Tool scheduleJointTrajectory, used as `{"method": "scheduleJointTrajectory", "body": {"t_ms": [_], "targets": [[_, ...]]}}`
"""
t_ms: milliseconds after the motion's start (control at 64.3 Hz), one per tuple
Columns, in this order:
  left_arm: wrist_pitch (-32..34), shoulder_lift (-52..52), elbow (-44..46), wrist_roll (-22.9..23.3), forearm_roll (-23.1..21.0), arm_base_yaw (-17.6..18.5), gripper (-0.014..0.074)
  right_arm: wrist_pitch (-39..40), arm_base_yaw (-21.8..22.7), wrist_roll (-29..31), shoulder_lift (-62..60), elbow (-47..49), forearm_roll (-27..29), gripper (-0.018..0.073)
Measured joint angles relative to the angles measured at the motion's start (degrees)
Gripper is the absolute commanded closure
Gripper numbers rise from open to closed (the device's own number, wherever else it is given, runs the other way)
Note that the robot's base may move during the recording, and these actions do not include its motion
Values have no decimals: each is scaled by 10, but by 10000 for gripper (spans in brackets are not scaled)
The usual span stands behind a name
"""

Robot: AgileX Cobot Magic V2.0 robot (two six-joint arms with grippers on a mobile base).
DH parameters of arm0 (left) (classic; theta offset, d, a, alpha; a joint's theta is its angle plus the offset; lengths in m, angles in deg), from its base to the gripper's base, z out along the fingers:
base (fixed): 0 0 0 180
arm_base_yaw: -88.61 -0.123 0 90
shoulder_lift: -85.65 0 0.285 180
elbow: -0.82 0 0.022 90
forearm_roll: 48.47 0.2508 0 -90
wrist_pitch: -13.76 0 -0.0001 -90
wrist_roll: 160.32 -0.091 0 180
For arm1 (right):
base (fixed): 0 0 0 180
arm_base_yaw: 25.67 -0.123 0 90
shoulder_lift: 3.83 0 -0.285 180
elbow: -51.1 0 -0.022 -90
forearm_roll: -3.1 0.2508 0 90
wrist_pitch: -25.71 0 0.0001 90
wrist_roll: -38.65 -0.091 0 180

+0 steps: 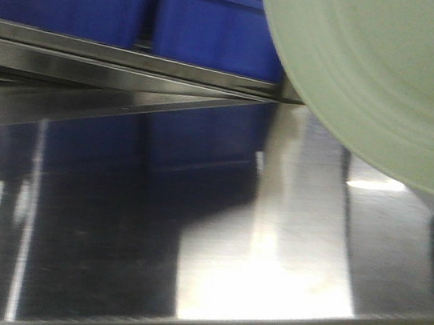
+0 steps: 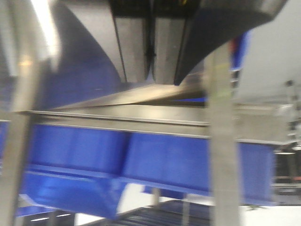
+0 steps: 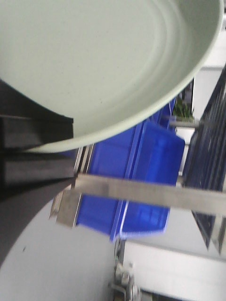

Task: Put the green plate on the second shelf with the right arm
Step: 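Hold the plate in the right gripper while driving to the shelf rack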

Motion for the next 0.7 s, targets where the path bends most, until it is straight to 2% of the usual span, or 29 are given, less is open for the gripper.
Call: {"method": "scheduleJointTrajectory", "body": {"t_ms": [700], "targets": [[0, 0, 0, 0, 0, 0, 466, 0, 0, 0, 0, 0, 0, 506]]}}
